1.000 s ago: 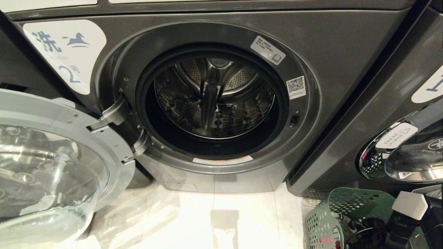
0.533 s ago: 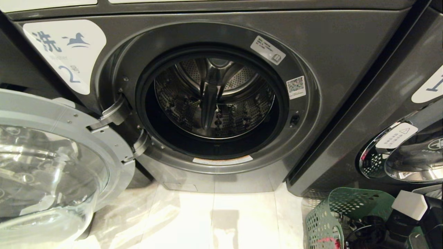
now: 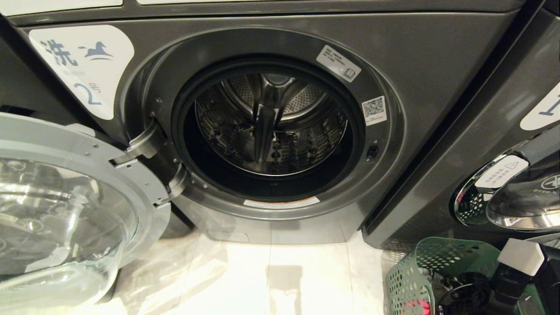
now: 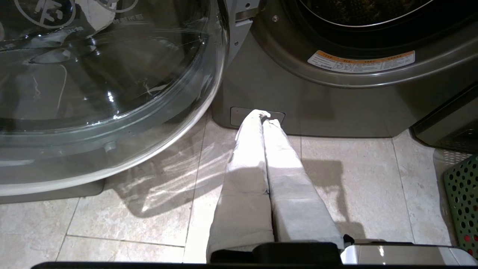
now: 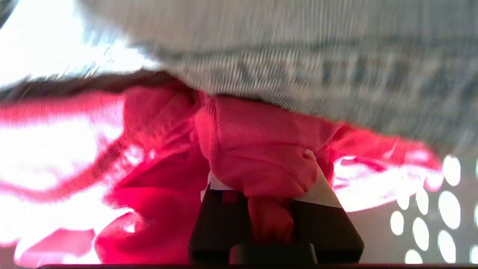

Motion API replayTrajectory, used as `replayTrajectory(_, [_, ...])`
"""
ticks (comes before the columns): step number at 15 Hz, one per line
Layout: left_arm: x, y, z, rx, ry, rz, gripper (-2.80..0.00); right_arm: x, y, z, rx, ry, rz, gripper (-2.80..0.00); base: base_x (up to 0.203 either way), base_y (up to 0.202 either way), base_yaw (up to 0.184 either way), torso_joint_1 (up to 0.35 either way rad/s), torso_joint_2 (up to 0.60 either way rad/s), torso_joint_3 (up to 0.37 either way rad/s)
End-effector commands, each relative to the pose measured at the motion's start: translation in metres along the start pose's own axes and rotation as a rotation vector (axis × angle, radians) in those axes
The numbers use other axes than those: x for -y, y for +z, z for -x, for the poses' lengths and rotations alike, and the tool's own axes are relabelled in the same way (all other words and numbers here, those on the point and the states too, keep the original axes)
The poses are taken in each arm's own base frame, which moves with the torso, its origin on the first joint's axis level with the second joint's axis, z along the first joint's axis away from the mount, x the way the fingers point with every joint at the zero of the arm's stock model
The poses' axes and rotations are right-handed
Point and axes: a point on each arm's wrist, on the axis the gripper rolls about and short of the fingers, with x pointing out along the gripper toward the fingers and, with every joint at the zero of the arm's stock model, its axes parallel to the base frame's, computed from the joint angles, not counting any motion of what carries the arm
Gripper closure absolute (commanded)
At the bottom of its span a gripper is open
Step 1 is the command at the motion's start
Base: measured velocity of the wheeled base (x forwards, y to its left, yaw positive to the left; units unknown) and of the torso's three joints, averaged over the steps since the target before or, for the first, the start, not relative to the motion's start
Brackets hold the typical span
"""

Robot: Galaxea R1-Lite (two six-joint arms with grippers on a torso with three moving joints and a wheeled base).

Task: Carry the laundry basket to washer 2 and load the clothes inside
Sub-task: Place the clothes into the washing machine

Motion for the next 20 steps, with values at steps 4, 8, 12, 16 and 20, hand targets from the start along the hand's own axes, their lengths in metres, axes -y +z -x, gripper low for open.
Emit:
replayTrajectory(4, [0.000,0.000,0.000,0.000,0.000,0.001,0.00,-0.016,-0.005,0.061,-0.016,0.046,-0.016,0.00,0.000,0.000,0.000,0.000,0.00,0.000])
replayTrajectory(8, [0.000,0.000,0.000,0.000,-0.001,0.001,0.00,-0.036,-0.026,0.132,-0.037,0.081,-0.054,0.00,0.000,0.000,0.000,0.000,0.00,0.000])
replayTrajectory(12, [0.000,0.000,0.000,0.000,0.001,0.001,0.00,-0.054,-0.053,0.198,-0.023,0.084,-0.070,0.00,0.000,0.000,0.000,0.000,0.00,0.000])
replayTrajectory(16, [0.000,0.000,0.000,0.000,0.001,0.001,0.00,-0.072,-0.084,0.257,0.041,0.074,-0.077,0.00,0.000,0.000,0.000,0.000,0.00,0.000])
replayTrajectory(20, [0.000,0.000,0.000,0.000,0.001,0.001,0.00,-0.081,-0.095,0.292,0.119,0.053,-0.149,0.00,0.000,0.000,0.000,0.000,0.00,0.000])
